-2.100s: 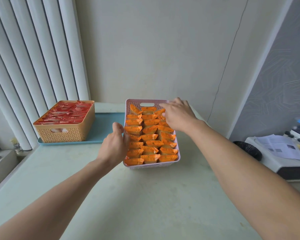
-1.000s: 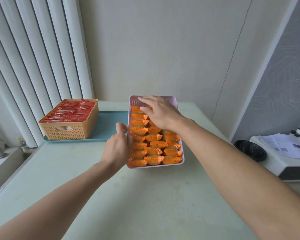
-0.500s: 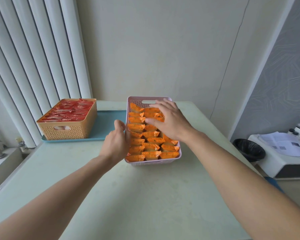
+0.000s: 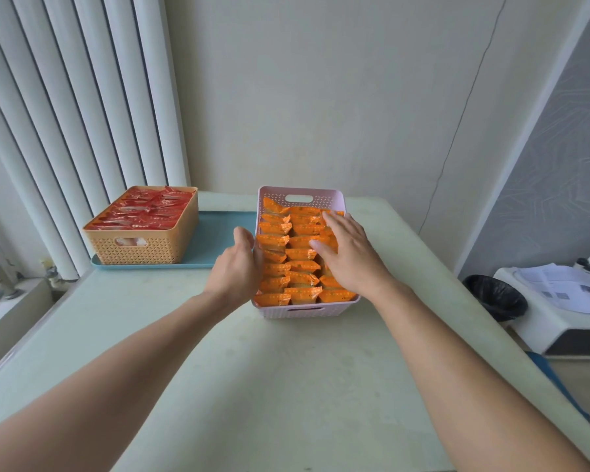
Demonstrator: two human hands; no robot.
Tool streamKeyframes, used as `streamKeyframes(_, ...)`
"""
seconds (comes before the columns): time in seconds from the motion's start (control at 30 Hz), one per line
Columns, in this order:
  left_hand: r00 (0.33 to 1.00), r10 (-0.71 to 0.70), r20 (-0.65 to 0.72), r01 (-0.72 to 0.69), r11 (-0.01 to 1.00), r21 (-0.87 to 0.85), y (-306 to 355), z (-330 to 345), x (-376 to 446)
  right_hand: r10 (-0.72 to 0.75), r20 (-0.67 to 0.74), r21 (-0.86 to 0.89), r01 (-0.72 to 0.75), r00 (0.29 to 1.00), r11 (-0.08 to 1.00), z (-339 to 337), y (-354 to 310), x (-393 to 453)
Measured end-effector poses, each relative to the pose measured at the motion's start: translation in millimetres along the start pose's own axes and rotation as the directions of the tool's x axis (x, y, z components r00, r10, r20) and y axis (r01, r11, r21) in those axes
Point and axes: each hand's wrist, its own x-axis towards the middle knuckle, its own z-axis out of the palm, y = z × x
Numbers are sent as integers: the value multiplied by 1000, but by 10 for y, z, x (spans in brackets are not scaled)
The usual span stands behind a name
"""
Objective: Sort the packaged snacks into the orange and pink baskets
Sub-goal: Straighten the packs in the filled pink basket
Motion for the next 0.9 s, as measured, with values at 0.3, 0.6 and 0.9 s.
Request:
streamKeyframes(0.3, 998, -42, 49, 41, 999, 34, -25, 54, 187, 53, 145, -36, -49, 988, 998, 31, 92, -29)
streamKeyframes(0.6, 983, -178, 47, 182, 980, -83, 5, 51, 248, 466, 215, 372, -513, 858, 773, 53, 214, -92)
streamKeyframes(0.9, 970, -238, 51, 231, 834, -501, -124, -173, 335, 531, 50, 364, -510, 846, 779, -8, -37, 284)
